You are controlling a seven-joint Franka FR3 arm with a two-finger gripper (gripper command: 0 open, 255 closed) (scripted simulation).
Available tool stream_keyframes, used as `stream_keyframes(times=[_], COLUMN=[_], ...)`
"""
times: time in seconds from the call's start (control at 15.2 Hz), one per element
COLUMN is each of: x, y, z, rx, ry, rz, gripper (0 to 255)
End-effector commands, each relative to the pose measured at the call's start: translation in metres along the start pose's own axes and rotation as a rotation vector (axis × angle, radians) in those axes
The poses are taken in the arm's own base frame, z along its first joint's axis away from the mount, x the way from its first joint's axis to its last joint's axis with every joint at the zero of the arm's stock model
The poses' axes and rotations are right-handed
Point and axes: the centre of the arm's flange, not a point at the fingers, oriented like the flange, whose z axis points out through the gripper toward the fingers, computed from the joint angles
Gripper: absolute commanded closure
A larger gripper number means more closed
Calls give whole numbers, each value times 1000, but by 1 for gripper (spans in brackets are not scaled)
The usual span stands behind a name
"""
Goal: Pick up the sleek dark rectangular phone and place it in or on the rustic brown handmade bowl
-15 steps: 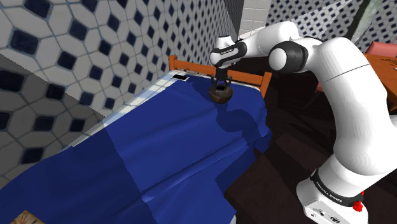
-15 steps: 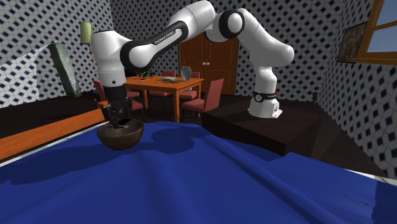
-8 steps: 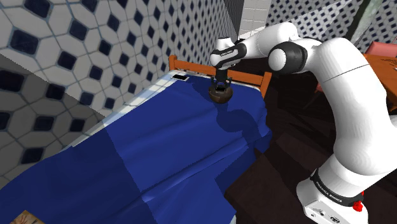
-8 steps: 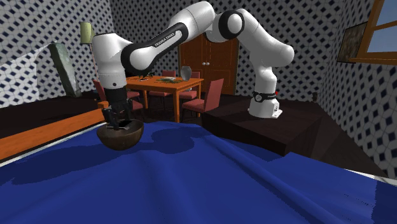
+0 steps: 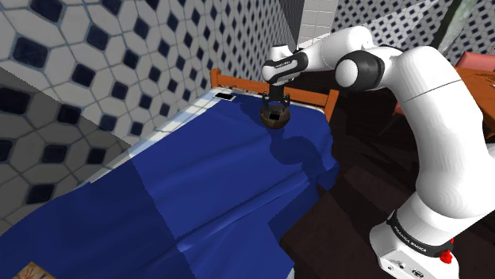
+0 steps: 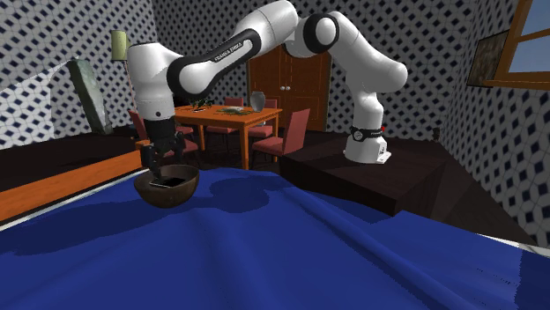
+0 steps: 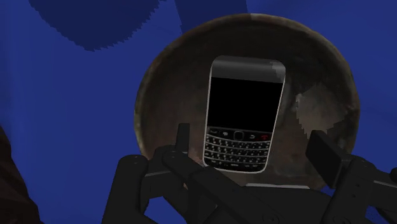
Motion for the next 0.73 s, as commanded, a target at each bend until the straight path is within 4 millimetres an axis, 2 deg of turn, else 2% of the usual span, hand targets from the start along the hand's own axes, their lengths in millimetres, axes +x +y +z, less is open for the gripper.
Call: stream_keyframes(times=[0.0,0.13,0.66], x=[0,0,0], y=[-1,-1,-1], z=[-19,-43,-43], rx=[0,0,0], ry=[0,0,0], rz=[0,0,0], gripper=[0,0,0])
